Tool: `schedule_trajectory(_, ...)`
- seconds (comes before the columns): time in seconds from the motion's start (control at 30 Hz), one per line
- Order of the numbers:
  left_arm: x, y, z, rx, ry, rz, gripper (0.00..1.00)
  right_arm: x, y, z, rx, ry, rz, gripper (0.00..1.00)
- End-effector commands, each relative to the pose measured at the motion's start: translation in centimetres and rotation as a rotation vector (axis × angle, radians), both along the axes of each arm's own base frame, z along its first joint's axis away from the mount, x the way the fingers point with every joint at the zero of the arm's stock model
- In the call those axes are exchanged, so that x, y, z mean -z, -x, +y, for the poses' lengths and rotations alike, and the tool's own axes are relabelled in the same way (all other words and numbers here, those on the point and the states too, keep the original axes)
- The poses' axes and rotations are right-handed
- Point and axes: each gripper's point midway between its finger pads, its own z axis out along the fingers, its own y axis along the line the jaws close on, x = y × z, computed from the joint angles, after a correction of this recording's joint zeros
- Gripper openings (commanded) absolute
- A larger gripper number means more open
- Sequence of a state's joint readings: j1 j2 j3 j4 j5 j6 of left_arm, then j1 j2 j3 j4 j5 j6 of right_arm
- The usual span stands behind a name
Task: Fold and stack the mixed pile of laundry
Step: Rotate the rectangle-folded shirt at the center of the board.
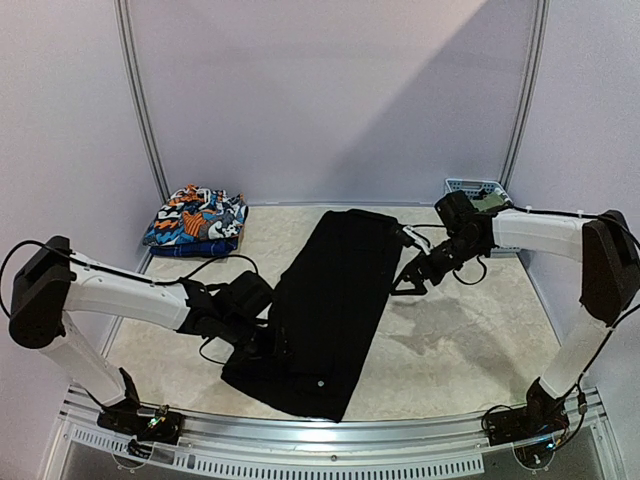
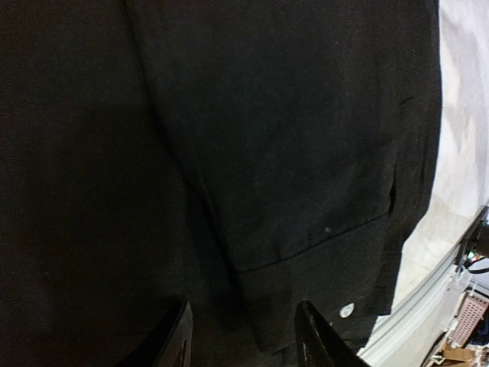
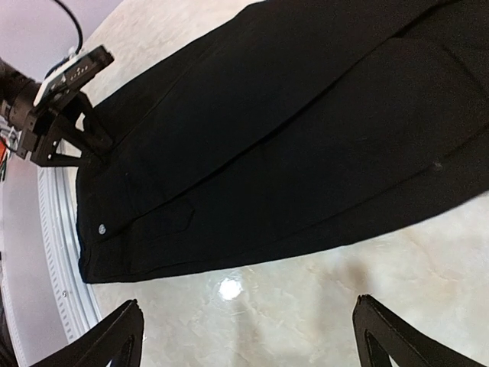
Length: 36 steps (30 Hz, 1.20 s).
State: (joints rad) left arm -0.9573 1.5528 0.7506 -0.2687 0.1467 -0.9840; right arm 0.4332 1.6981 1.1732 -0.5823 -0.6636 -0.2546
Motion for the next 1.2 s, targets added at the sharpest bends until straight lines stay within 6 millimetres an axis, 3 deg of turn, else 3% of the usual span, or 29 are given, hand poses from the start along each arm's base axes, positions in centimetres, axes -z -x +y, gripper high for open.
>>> schedule_trajectory(0.0, -0.2, 0.5, -0.9, -0.021, 0.061, 0.048, 0.47, 0.6, 0.6, 1.7, -0.064, -0.001, 0.031, 0.95)
schedule_trajectory(0.2, 0.9, 0.9, -1.7, -0.009, 0.071, 0.093, 0.42, 2.9, 1.0, 4.1, -0.133, 0.018, 0.113, 0.89)
schedule_trajectory(0.3, 0.9, 1.0, -2.0, -0.003, 0.08, 0.1, 0.34, 3.2, 0.9, 5.1, -0.151, 0.019, 0.124, 0.87)
schedule_trajectory(0.47, 0.4, 1.3, -1.8, 0.008, 0.082, 0.109, 0.0, 3.9, 0.9, 5.4, -0.157, 0.029, 0.162, 0.85)
schedule_trajectory(0.8, -3.6, 1.6, 0.7, 0.058, 0.011, 0.06, 0.0, 4.1, 1.6, 5.2, -0.18, 0.033, 0.161, 0.84)
schedule_trajectory(1.17, -2.4, 0.7, 4.1, 0.037, -0.064, 0.071, 0.0, 4.6, 2.3, 5.8, -0.204, 0.033, 0.185, 0.84)
